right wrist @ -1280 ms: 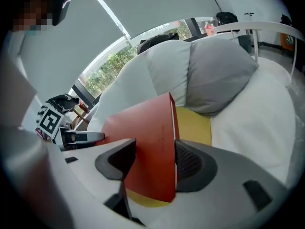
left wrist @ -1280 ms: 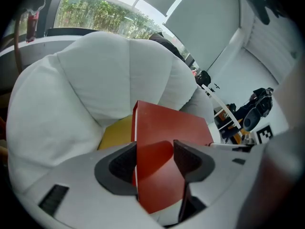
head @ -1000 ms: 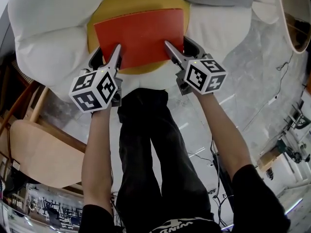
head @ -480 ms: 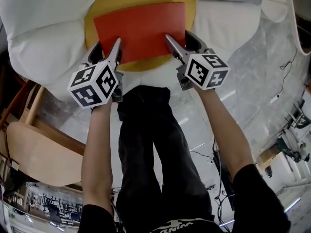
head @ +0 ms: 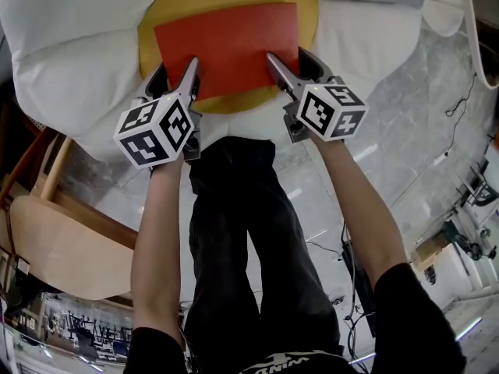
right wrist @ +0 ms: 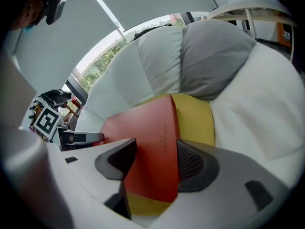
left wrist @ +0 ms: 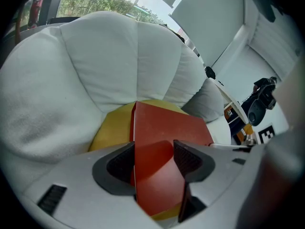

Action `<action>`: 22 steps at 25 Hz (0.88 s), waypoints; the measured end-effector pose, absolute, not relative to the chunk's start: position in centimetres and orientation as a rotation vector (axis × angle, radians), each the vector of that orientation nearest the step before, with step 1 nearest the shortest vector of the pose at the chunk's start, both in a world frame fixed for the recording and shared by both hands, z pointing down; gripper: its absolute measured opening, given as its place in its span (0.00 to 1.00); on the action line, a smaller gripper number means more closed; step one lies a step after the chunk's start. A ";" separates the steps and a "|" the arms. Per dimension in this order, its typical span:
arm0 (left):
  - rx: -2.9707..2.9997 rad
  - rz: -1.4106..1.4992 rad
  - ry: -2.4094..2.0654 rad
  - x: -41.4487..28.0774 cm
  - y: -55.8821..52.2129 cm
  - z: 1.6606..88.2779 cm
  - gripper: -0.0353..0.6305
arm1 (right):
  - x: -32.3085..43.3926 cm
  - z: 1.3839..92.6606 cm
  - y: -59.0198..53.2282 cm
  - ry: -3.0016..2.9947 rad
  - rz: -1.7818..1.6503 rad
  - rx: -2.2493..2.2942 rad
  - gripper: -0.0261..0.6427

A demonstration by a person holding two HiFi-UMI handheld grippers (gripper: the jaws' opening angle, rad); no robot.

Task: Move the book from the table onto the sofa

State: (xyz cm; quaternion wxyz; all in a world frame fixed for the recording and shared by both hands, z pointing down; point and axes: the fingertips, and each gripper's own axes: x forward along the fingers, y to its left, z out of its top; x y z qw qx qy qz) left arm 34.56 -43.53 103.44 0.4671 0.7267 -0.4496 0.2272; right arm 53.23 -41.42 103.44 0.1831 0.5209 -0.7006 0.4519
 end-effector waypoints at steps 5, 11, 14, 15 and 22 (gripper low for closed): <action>1.793 0.556 -1.093 34.5 -43.7 103.6 0.43 | 53.3 103.4 -41.5 -1.964 1.281 1.485 0.41; 1.807 0.612 -1.128 33.2 -43.8 103.4 0.43 | 52.9 103.4 -41.6 -1.934 1.253 1.478 0.41; 1.813 0.615 -1.132 33.1 -43.8 102.5 0.43 | 53.4 102.7 -41.6 -1.914 1.212 1.487 0.41; 1.817 0.615 -1.131 33.0 -43.8 102.1 0.43 | 53.6 102.4 -41.6 -1.908 1.201 1.494 0.41; 1.825 0.577 -1.122 32.9 -43.8 98.6 0.42 | 52.9 98.9 -41.7 -1.921 1.194 1.519 0.39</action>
